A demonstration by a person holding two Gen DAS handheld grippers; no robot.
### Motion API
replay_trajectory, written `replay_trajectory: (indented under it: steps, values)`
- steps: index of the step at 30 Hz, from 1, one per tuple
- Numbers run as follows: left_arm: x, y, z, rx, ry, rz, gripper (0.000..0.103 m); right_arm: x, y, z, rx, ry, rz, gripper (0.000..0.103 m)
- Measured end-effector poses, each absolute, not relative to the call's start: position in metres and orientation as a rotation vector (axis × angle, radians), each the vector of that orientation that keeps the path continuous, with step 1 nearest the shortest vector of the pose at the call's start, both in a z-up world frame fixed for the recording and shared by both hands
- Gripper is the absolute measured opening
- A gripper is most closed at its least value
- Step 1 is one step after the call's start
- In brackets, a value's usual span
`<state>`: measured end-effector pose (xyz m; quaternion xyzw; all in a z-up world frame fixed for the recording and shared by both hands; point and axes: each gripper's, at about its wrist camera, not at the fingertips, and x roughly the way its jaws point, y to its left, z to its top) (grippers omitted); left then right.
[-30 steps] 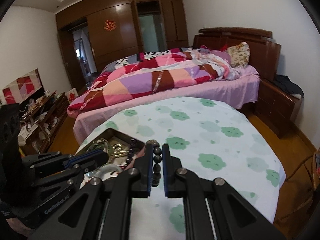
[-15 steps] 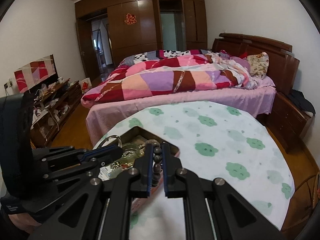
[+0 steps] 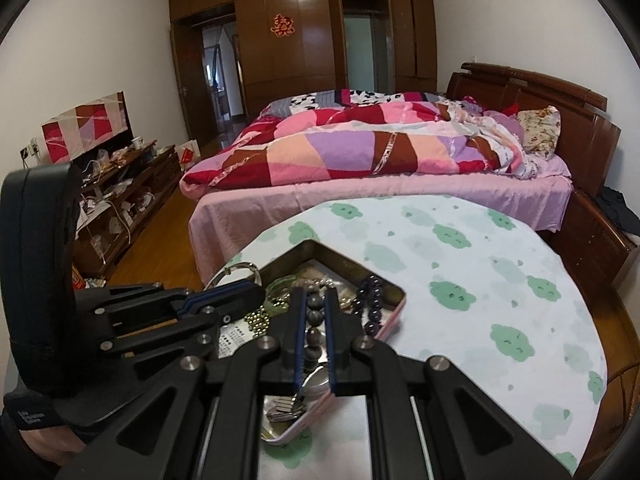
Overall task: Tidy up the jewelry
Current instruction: 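Open the right tool over the box while the left tool releases the silver bangle into it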
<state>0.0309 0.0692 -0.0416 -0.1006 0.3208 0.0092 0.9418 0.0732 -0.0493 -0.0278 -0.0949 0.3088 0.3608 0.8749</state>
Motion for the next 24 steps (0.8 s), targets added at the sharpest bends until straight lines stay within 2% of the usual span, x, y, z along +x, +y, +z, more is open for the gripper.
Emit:
replay_trajectory:
  steps: [24]
  values:
    - [0.043,0.082,-0.077,-0.228,0.747,0.050,0.003,0.079,-0.025,-0.074,-0.244,0.781,0.774,0.010]
